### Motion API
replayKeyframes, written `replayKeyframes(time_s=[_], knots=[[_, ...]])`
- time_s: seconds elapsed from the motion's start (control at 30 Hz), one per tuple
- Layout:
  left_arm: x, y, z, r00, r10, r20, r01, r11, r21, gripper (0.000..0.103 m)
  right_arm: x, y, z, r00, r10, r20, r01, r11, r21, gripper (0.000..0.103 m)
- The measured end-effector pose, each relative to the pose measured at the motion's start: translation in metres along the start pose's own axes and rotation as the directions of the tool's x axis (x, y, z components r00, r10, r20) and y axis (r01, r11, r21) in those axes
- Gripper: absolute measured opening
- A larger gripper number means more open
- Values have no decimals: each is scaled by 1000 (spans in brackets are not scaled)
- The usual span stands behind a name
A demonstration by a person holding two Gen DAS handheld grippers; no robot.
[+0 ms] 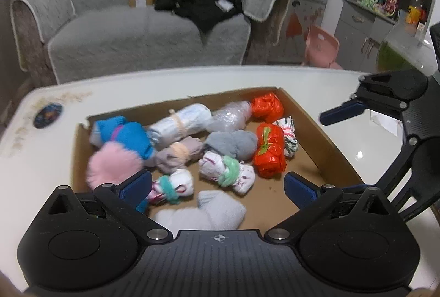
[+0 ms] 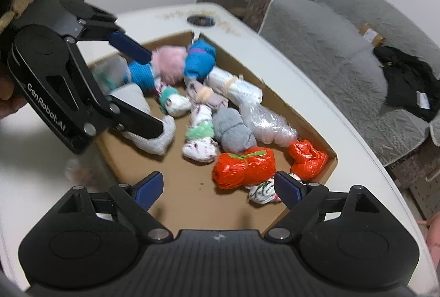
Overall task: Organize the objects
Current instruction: 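Move both tools back toward the remaining bubble-wrapped bundles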
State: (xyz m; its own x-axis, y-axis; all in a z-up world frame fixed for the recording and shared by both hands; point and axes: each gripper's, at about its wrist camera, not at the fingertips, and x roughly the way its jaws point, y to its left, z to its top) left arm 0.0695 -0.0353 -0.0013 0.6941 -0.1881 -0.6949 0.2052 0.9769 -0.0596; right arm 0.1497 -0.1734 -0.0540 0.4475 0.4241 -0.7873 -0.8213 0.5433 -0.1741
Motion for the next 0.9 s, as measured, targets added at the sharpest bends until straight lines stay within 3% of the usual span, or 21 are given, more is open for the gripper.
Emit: replayKeyframes(time_s=[0.3,0.4,0.53,0.6,0.73,0.9], knots=[[-66,4,-64,990,54,131,-50,998,-33,103,-48,46,-48,990,-85,109,58,972,227,94],[-79,5,-100,983,88,164,-80,995,-60,103,-49,67,-67,984,-123,127,71,934,349,95],[-86,11,-138,981,124,152,-107,988,-115,103,-33,87,-77,980,-150,134,70,881,469,94],[-90,12,-150,977,146,153,-129,985,-116,103,-25,91,-79,979,-136,152,39,855,517,90],[-100,13,-165,972,164,170,-145,982,-120,103,-5,90,-80,975,-170,142,54,803,594,83],[-98,7,-174,975,153,160,-138,985,-102,103,5,89,-86,979,-153,135,36,780,625,61]])
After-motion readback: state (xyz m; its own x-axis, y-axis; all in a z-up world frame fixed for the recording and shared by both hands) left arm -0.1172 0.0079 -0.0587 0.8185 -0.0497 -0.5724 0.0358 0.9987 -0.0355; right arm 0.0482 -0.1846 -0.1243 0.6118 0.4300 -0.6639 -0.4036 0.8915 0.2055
